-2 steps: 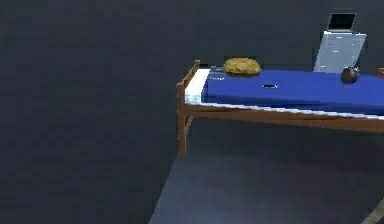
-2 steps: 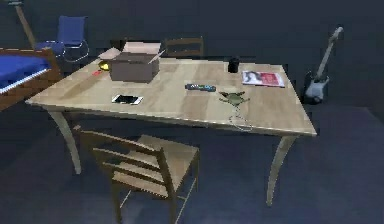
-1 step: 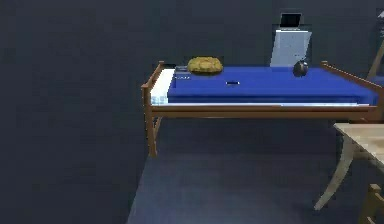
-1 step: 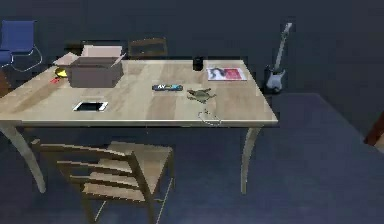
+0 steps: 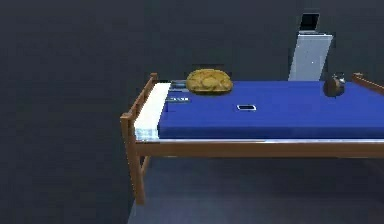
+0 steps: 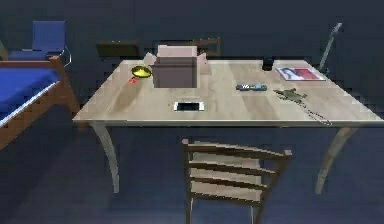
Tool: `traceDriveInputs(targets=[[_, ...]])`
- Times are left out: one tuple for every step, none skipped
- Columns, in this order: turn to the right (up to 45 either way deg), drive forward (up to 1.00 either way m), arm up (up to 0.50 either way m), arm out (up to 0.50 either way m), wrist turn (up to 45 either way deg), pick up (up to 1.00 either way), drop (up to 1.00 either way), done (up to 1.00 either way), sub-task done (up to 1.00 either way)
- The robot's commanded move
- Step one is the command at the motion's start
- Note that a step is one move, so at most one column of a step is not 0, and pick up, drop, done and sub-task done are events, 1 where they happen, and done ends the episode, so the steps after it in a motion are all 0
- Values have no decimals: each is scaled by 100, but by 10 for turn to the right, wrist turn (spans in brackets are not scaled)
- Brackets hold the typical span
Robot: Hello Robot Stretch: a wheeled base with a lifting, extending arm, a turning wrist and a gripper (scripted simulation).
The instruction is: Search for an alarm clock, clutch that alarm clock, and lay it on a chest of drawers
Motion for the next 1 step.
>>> traceDriveInputs(targets=[[420, 0, 0, 0, 0, 0, 0, 0, 0]])
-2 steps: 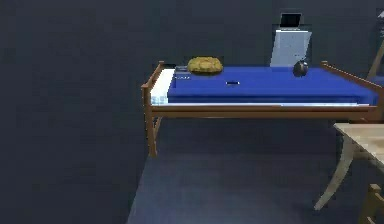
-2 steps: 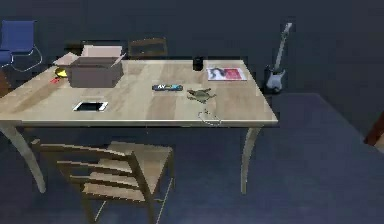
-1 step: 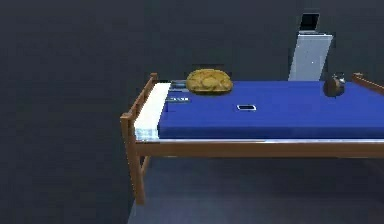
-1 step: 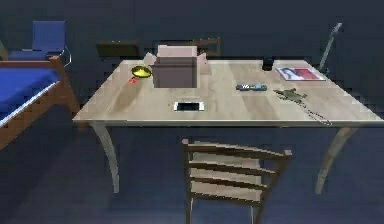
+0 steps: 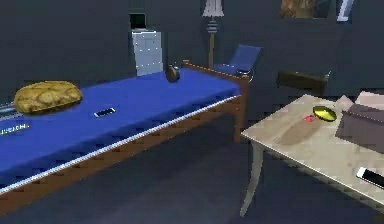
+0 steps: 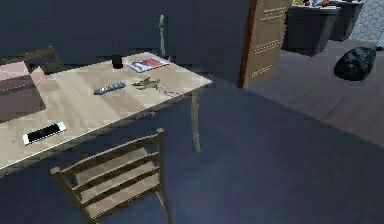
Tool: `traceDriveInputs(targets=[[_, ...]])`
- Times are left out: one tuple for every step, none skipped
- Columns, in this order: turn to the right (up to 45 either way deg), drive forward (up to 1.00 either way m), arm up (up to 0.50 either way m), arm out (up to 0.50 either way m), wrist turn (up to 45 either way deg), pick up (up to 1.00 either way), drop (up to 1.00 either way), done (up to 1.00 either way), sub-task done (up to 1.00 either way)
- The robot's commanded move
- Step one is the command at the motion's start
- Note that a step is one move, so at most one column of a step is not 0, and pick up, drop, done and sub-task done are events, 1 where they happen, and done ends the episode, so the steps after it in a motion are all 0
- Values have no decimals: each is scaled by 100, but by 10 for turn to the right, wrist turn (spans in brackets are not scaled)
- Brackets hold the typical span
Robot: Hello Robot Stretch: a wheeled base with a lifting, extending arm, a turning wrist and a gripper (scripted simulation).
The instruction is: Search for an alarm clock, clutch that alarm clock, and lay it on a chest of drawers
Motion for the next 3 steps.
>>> traceDriveInputs(targets=[[0, 100, 0, 0, 0, 0, 0, 0, 0], [450, 0, 0, 0, 0, 0, 0, 0, 0], [0, 5, 0, 0, 0, 0, 0, 0, 0]])
